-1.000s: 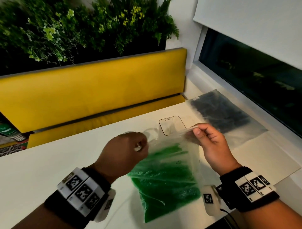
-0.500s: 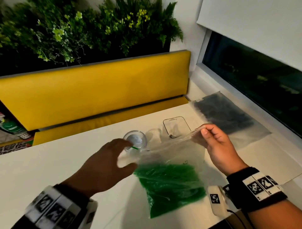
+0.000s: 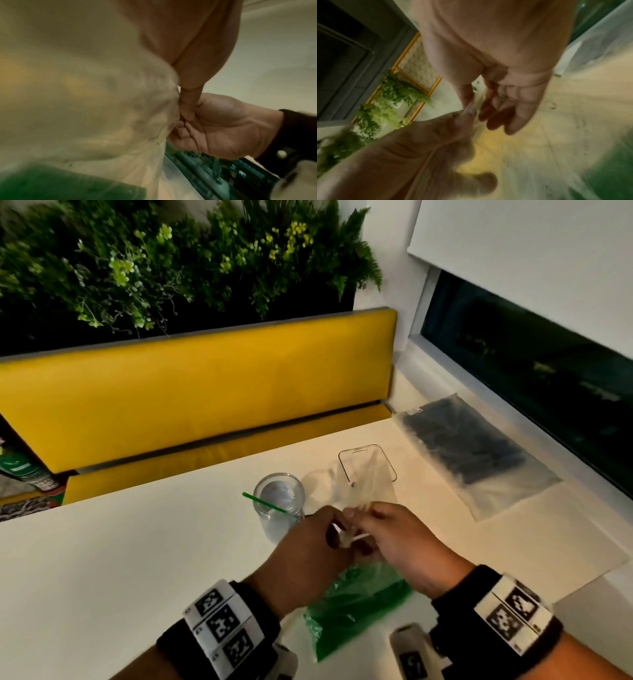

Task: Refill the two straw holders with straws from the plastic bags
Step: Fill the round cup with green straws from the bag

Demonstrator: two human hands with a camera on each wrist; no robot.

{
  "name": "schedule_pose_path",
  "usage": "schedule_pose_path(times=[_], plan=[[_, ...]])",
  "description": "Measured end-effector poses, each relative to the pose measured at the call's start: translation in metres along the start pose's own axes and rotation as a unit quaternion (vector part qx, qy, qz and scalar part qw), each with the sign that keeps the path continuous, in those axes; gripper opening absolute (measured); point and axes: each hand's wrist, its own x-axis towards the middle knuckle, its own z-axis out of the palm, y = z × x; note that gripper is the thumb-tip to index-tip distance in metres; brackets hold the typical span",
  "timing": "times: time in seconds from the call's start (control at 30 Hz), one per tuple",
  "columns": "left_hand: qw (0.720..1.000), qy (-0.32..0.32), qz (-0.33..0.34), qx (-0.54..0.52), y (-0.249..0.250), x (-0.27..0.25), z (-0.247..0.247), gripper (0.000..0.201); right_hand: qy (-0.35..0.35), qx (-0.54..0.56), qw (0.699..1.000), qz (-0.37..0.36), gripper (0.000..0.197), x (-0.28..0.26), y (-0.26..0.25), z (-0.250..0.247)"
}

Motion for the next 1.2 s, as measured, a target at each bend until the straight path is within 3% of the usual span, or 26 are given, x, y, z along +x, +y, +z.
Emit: schedule_pose_path(times=[0.1, 0.17, 0.27, 0.43, 0.6, 0.7, 0.73, 0.8, 0.87, 0.97, 1.07, 1.13, 1.2], plan=[[0.989, 0.036, -0.082, -0.117, -0.001, 0.002, 0.005, 0.038, 0.001, 0.054, 0.998, -0.028, 0.020, 0.007, 0.009, -0.004], [0.966, 0.054, -0.145, -0.206, -0.001, 0.003, 0.000, 0.043, -0.007, 0.083, 0.996, -0.031, 0.025, 0.007, 0.015, -0.008], [0.957, 0.000, -0.171, -0.235, -0.009, 0.005, -0.005, 0.045, -0.005, 0.126, 0.992, -0.018, 0.031, 0.005, 0.018, -0.014], [0.940, 0.042, -0.196, -0.276, -0.024, 0.004, -0.018, 0.023, -0.001, 0.276, 0.961, 0.015, 0.018, 0.005, 0.013, -0.022], [0.851, 0.094, -0.210, -0.472, -0.035, 0.002, -0.031, 0.028, -0.012, 0.413, 0.905, 0.101, 0.027, 0.006, 0.010, -0.032], [0.791, 0.075, -0.188, -0.578, -0.045, -0.002, -0.041, 0.024, -0.042, 0.339, 0.933, 0.116, 0.029, 0.008, 0.015, -0.040], [0.772, 0.032, -0.176, -0.611, -0.049, -0.005, -0.043, 0.019, -0.042, 0.286, 0.951, 0.114, 0.032, 0.010, 0.017, -0.041], [0.743, -0.065, -0.164, -0.645, -0.058, -0.011, -0.042, 0.028, -0.031, 0.193, 0.974, 0.116, 0.036, 0.014, 0.025, -0.038], [0.771, -0.080, -0.211, -0.595, -0.066, -0.013, -0.033, 0.033, -0.032, 0.108, 0.988, 0.107, 0.061, 0.017, 0.032, -0.034], [0.859, -0.012, -0.283, -0.427, -0.068, -0.007, -0.018, 0.036, -0.109, -0.112, 0.988, 0.016, 0.084, 0.014, 0.033, -0.021], [0.905, 0.022, -0.246, -0.346, -0.056, 0.000, -0.012, 0.035, -0.112, -0.322, 0.936, -0.086, 0.118, 0.013, 0.029, -0.008], [0.927, 0.043, -0.218, -0.302, -0.048, 0.003, -0.014, 0.041, -0.054, -0.389, 0.906, -0.159, 0.124, 0.009, 0.025, -0.004], [0.934, 0.074, -0.210, -0.279, -0.043, 0.006, -0.019, 0.042, -0.006, -0.446, 0.871, -0.206, 0.118, 0.004, 0.022, 0.001]])
